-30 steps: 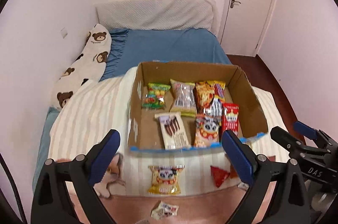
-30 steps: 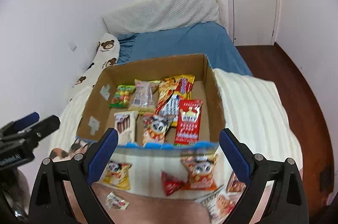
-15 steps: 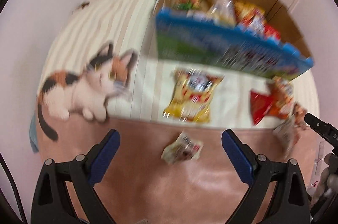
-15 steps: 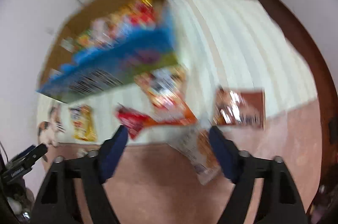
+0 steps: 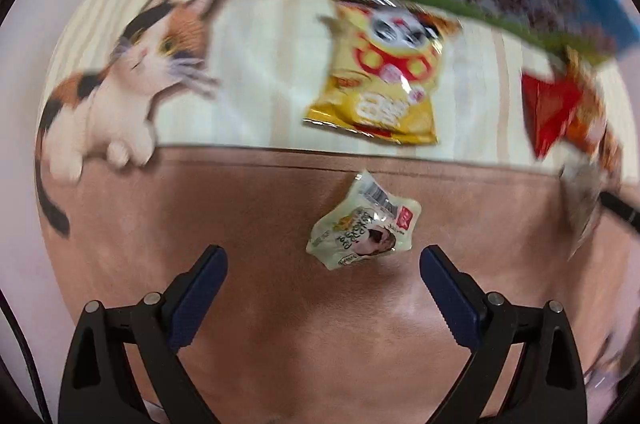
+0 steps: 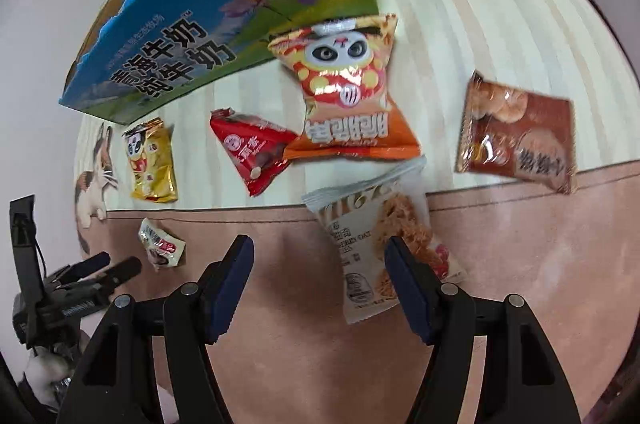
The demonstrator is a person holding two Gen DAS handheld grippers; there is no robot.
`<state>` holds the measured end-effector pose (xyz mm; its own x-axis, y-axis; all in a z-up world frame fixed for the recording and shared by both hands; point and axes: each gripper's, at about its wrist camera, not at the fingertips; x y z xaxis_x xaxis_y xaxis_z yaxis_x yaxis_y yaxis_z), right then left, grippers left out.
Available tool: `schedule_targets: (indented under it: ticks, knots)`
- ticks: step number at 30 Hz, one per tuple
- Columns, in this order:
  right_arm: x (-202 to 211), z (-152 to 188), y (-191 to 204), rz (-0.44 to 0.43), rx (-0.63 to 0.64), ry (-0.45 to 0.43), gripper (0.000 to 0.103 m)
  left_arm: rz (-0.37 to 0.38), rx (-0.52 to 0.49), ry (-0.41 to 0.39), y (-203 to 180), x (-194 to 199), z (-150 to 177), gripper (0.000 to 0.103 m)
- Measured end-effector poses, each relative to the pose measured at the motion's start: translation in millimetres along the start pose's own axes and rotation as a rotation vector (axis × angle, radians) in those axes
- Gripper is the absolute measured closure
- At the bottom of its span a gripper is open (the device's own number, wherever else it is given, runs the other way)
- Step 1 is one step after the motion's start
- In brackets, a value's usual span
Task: Organize snacks
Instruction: 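Grasp white oat cookie pack with right tool while left tool grasps white wrapped snack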
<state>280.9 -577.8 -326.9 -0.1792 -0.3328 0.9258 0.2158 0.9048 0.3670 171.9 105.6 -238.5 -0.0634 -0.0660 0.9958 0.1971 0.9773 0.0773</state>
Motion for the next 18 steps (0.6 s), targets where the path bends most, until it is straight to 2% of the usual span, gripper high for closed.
schedule_targets:
  ticks: [3,6,8,9,10,14,18]
  knots:
    - [-4,-6,-3,0.053,-0.002,0.005,0.032,-0.063,-0.152,0.02,-24,-14,-3,0.004]
    - [-15,-17,-8,0.076,-0.008,0.038,0.03,-0.065,-0.272,0.053,-46,-30,-4,0.005]
    - [-23,-21,-6,0.123,0.028,0.055,0.027,-0.025,-0.295,0.075,-54,-38,-6,0.02]
    - [-26,-22,-5,0.136,0.045,0.064,0.027,-0.015,-0.283,0.097,-54,-43,-7,0.034]
    - [-29,-23,-4,0.164,0.063,0.065,0.027,-0.004,-0.265,0.109,-52,-46,-9,0.043]
    - [-37,-22,-8,0.216,0.078,0.077,0.036,0.129,-0.102,0.122,-32,-46,-15,0.044]
    - [-35,-12,-15,0.191,0.048,0.085,0.043,0.236,0.043,0.155,-15,-47,-3,0.045]
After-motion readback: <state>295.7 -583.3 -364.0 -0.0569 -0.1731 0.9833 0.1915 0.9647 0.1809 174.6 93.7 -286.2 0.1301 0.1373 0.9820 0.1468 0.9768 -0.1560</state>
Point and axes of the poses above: each gripper's, at about its wrist camera, not at the fingertips, and x roughly against the way its jaws point, y to its left, z to its underside, and after that the axes turned 2 degrees about -x, right-handed
